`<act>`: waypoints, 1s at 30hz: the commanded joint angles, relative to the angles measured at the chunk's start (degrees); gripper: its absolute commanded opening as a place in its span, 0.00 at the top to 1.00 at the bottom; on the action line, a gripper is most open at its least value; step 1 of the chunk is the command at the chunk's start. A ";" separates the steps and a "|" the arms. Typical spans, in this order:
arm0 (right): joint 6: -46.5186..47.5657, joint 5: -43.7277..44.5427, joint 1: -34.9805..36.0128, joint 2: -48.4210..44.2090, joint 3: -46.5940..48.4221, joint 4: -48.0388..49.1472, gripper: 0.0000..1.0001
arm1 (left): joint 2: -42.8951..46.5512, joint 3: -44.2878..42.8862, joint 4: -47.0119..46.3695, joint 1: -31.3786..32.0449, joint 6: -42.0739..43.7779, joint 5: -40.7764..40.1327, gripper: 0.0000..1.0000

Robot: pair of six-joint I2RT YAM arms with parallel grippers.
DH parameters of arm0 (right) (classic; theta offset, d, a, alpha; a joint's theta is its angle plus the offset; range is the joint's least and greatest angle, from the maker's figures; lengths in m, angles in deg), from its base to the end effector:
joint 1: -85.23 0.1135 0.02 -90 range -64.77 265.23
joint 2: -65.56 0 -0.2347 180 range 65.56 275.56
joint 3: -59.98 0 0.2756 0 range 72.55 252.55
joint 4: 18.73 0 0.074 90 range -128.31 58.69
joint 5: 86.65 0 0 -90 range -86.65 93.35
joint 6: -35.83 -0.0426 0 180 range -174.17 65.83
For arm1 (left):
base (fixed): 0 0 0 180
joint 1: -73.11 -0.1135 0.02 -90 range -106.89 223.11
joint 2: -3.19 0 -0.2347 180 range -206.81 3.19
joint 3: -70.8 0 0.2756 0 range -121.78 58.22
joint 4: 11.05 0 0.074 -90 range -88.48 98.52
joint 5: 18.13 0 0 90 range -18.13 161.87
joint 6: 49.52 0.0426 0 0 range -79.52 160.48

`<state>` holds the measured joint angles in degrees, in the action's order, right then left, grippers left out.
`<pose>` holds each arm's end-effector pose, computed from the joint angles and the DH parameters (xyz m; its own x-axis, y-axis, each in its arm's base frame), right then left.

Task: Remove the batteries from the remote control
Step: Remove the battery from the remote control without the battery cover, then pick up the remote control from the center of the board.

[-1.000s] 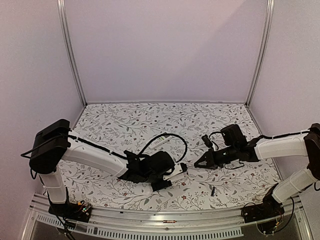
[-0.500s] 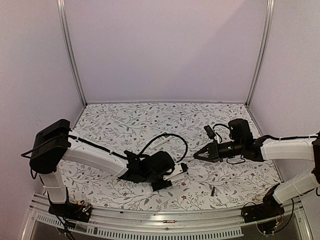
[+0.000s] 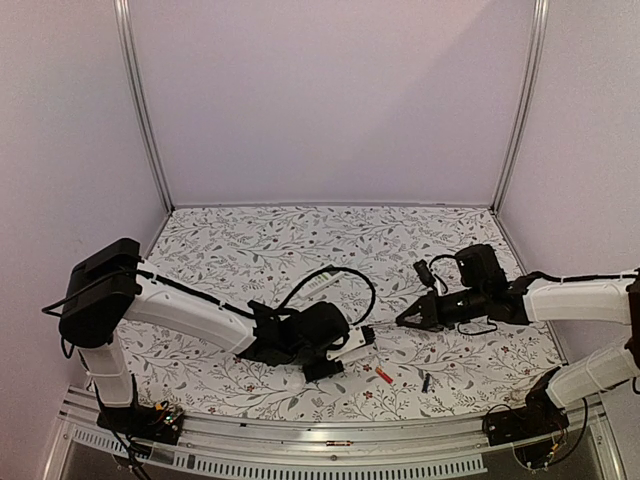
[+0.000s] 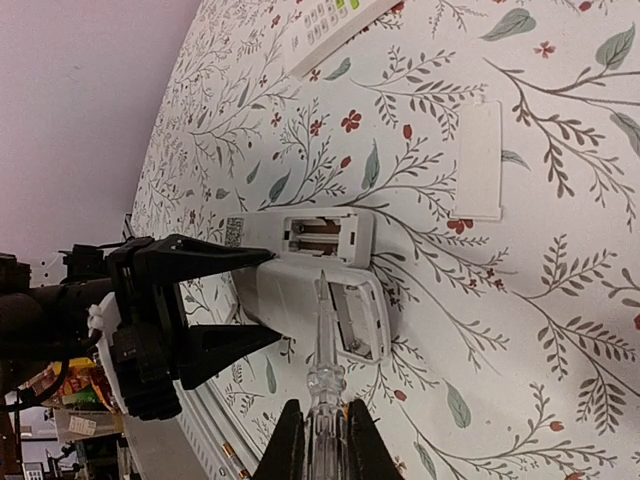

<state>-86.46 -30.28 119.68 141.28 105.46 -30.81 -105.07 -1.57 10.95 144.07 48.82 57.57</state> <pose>0.2185 0.1785 0.1284 -0.9013 -0.0789 -0.4259 -0.3870 0.5881 0.7102 0.1333 -0.3540 0.0772 -0.1468 0.8561 -0.4956 0.9040 0.3194 0.2841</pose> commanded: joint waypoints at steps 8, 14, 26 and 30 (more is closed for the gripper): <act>2.36 7.29 -0.18 -9.77 -3.64 -8.03 1.00 | -1.89 3.23 11.06 0.05 -2.67 11.34 0.45; 2.55 7.94 -0.18 -10.68 -3.37 -9.00 1.00 | 1.15 3.37 12.57 0.14 -7.00 19.74 0.44; 2.16 9.60 -0.03 -11.13 -5.99 -7.15 1.00 | 3.92 3.01 11.35 -0.04 -13.02 20.15 0.25; 2.19 10.60 0.79 -10.65 -6.65 -6.87 0.96 | 7.43 0.65 11.46 -1.60 -14.97 17.50 0.17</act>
<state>-84.73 -21.34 119.77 130.47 100.02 -38.60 -100.64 0.42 19.06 143.65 36.60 76.82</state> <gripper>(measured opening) 0.093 0.825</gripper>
